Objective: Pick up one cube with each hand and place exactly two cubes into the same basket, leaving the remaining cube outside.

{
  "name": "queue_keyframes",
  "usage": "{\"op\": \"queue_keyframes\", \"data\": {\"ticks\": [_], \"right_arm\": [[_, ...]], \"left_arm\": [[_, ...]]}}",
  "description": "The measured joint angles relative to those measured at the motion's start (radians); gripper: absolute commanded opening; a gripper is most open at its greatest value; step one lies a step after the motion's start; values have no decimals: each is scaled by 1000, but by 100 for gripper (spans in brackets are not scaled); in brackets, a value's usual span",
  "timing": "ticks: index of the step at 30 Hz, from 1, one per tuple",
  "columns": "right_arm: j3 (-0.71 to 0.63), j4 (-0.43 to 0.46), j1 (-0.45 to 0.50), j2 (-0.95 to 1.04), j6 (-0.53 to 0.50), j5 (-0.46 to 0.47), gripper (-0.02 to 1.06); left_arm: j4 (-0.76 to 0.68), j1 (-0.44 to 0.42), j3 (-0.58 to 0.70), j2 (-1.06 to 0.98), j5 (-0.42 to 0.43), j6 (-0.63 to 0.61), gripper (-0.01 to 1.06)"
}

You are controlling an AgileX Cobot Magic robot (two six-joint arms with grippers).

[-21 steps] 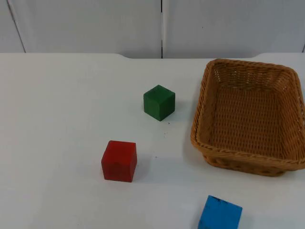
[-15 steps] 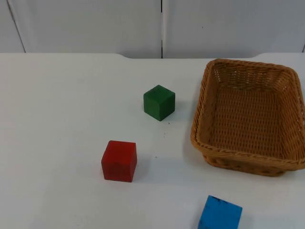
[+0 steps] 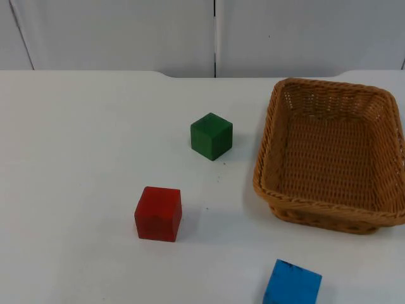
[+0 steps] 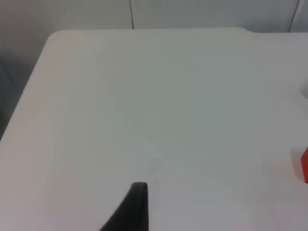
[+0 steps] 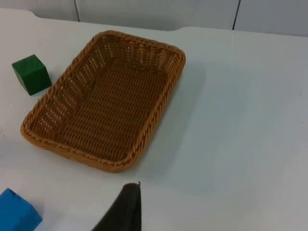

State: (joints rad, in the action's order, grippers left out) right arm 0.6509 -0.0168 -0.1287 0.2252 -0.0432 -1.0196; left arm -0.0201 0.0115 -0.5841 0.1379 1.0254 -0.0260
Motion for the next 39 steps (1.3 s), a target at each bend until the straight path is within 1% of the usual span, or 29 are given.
{"op": "queue_keyframes", "data": {"ticks": [4, 8, 9, 12, 14, 19, 21, 24, 30, 34, 39], "right_arm": [[39, 0, 0, 90, 0, 27, 105], [105, 0, 0, 228, -8, 52, 105], [105, 0, 0, 228, -8, 52, 105], [150, 0, 0, 334, -17, 76, 105], [166, 0, 0, 370, -19, 84, 105], [249, 0, 0, 537, -20, 95, 105], [267, 0, 0, 562, -20, 97, 105], [315, 2, 0, 650, -22, 102, 105], [372, 2, 0, 771, -22, 139, 105], [398, 2, 0, 823, -22, 164, 105], [433, 2, 0, 874, -22, 187, 105]], "left_arm": [[6, 0, -3, 57, -27, 0, 105], [20, 0, -5, 129, -54, 2, 105], [20, 0, -5, 129, -54, 2, 105], [27, 0, -5, 176, -73, 2, 105], [28, 0, -5, 188, -76, 2, 105], [31, 0, -5, 248, -89, 4, 105], [31, 0, -7, 260, -89, 4, 105], [31, 0, -40, 294, -89, 13, 105], [31, 0, -111, 359, -90, 26, 105], [31, 0, -135, 399, -90, 26, 105], [72, 0, -142, 441, -97, 61, 105]]}}
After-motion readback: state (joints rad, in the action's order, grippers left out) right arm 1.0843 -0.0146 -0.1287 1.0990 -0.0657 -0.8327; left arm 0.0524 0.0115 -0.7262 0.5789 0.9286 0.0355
